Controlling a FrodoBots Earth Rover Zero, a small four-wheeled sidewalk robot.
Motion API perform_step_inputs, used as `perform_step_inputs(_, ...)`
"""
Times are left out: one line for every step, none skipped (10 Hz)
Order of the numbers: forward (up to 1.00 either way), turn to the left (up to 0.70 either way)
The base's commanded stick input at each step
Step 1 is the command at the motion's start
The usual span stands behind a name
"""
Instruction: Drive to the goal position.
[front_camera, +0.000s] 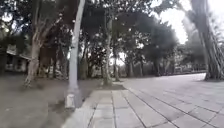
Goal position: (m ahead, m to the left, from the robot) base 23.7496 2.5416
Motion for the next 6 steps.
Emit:
perform_step_inputs(0.7,-0.14)
perform_step_inputs(0.7,-0.14)
perform_step_inputs(0.7,-0.14)
perform_step_inputs(0.7,-0.14)
perform_step_inputs(0.7,-0.14)
perform_step_inputs(0.7,-0.14)
